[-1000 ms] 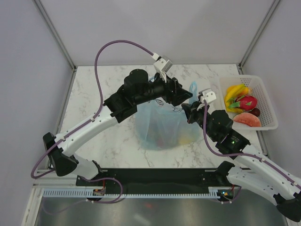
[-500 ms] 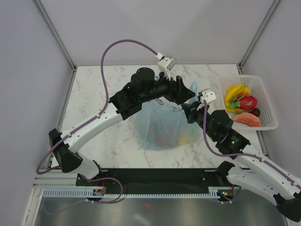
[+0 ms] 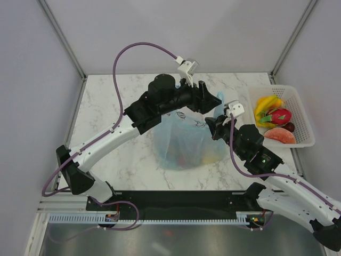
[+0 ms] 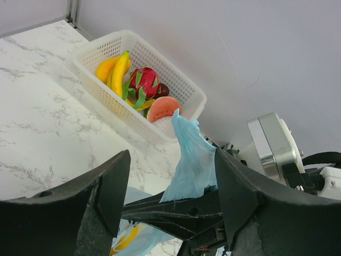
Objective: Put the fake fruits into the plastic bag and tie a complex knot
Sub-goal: Adjust the plastic bag at the center of the board.
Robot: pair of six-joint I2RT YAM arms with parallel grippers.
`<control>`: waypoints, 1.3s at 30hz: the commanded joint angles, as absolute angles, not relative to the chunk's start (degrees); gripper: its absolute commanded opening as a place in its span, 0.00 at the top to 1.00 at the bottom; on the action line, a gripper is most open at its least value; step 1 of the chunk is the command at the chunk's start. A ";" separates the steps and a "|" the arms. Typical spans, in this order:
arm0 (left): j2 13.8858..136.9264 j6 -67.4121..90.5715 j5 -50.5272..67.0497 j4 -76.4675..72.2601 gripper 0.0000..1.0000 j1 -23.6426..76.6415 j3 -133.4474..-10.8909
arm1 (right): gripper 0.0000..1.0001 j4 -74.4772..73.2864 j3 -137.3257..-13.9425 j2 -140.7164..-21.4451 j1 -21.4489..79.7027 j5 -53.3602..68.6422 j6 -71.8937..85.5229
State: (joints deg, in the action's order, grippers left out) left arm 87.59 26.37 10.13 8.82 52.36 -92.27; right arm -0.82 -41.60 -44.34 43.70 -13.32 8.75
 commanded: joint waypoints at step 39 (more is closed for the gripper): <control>85.61 23.82 -6.58 0.79 0.98 55.63 -93.16 | 0.52 0.88 -48.95 -51.32 44.99 -29.69 17.14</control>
